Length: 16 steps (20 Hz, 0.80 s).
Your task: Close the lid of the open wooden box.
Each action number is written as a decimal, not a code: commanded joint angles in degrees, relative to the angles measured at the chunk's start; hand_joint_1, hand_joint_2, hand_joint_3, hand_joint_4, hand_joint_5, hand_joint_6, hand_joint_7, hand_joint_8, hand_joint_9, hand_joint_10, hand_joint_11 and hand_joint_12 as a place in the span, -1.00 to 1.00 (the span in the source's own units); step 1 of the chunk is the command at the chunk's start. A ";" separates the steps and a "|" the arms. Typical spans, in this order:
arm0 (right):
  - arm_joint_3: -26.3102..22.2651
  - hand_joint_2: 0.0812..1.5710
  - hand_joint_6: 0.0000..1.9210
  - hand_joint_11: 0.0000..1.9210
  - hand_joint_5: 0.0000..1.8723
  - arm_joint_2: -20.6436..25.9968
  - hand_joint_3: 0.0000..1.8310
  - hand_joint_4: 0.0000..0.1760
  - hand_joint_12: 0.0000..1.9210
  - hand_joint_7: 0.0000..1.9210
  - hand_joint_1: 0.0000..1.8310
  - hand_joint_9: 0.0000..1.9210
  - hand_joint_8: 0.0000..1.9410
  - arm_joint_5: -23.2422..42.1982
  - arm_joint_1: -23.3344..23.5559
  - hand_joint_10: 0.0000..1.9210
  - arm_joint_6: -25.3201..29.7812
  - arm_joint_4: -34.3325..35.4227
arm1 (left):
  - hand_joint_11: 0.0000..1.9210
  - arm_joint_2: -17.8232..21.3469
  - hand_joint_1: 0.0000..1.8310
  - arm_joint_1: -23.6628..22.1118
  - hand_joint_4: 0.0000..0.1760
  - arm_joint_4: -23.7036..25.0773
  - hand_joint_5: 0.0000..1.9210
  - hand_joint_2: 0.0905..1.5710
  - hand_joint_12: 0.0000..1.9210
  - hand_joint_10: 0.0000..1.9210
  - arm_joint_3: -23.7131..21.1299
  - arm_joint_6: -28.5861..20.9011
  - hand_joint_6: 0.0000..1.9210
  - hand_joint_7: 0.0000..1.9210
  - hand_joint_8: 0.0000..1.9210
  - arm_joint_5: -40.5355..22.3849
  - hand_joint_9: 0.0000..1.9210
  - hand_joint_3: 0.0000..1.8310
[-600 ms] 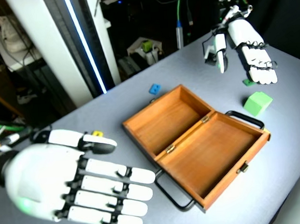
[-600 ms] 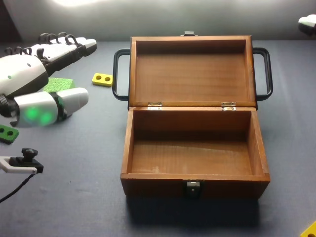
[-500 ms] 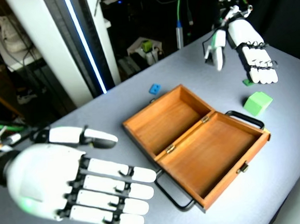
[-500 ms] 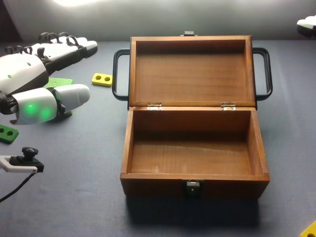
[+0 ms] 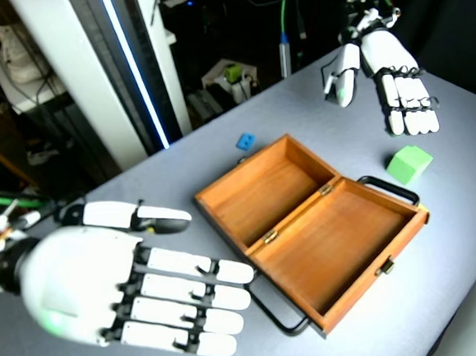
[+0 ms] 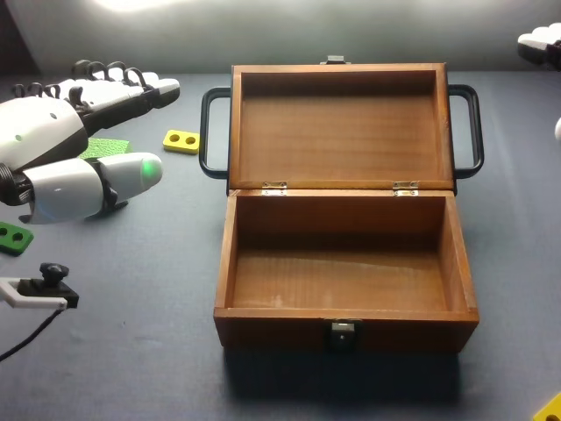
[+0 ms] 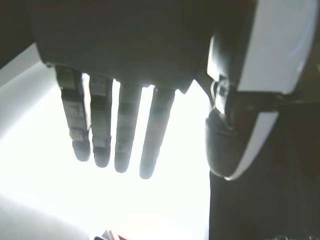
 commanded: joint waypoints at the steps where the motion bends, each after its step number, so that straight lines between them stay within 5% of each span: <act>1: 0.44 0.75 -1.00 -0.94 -0.90 -0.34 -1.00 -1.00 -0.92 -0.93 -1.00 -0.95 -0.99 6.27 1.28 -0.99 0.58 1.16 | -0.95 -0.14 -1.00 -0.74 -0.72 -0.28 -0.86 0.81 -0.97 -0.99 -0.41 -0.46 -0.99 -0.91 -1.00 -7.29 -0.94 -1.00; 3: 0.82 0.74 -0.99 -0.92 -0.89 -0.92 -1.00 -1.00 -0.92 -0.91 -1.00 -0.93 -0.99 5.40 2.44 -0.99 0.65 0.15 | -0.96 -0.23 -1.00 -0.81 -0.69 -0.16 -0.88 0.81 -0.97 -1.00 -0.49 -0.26 -1.00 -0.92 -1.00 -7.39 -0.95 -1.00; 6: 1.60 0.73 -0.99 -0.91 -0.86 -1.70 -1.00 -1.00 -0.93 -0.88 -0.99 -0.92 -0.99 4.18 3.08 -0.99 0.73 -0.07 | -0.96 -0.96 -1.00 -1.51 -0.99 -0.24 -0.90 0.83 -0.96 -0.99 0.29 -0.01 -1.00 -0.95 -0.99 -5.76 -0.97 -0.99; 7: 2.37 0.74 -0.99 -0.90 -0.86 -2.24 -1.00 -1.00 -0.93 -0.87 -1.00 -0.90 -0.99 2.54 3.45 -0.99 0.79 -0.08 | -0.98 -1.78 -1.00 -2.25 -0.96 -0.28 -0.91 0.83 -0.97 -0.99 1.30 0.12 -1.00 -0.92 -0.99 -3.88 -0.96 -1.00; 8: 2.94 0.75 -0.99 -0.88 -0.84 -2.54 -0.99 -1.00 -0.92 -0.84 -1.00 -0.88 -0.98 1.54 3.63 -0.98 0.83 -0.08 | -0.97 -2.21 -1.00 -2.74 -0.62 -0.28 -0.92 0.80 -0.96 -0.99 1.84 0.24 -1.00 -0.92 -0.99 -2.82 -0.95 -1.00; 10: 4.42 0.74 -1.00 -0.88 -0.85 -3.40 -1.00 -1.00 -0.93 -0.85 -1.00 -0.87 -0.99 -1.08 4.15 -0.99 0.97 -0.08 | -0.95 -3.64 -1.00 -4.42 -0.78 -0.25 -0.91 0.76 -0.95 -0.99 3.67 0.74 -0.99 -0.91 -0.99 0.47 -0.94 -1.00; 15: 7.29 0.79 -1.00 -0.92 -0.86 -5.09 -0.99 -1.00 -0.95 -0.88 -0.99 -0.91 -0.99 -6.69 5.05 -0.99 0.97 -0.09 | -0.93 -6.88 -1.00 -7.76 -0.42 -0.26 -0.83 0.79 -0.92 -0.99 7.87 1.41 -0.99 -0.84 -0.99 7.81 -0.89 -1.00; 16: 7.84 0.79 -1.00 -0.92 -0.86 -5.44 -0.99 -1.00 -0.95 -0.88 -0.96 -0.91 -1.00 -7.74 5.20 -0.99 0.97 -0.09 | -0.91 -7.55 -1.00 -8.33 -0.55 -0.25 -0.83 0.82 -0.91 -0.99 8.76 1.41 -0.99 -0.85 -1.00 9.16 -0.89 -1.00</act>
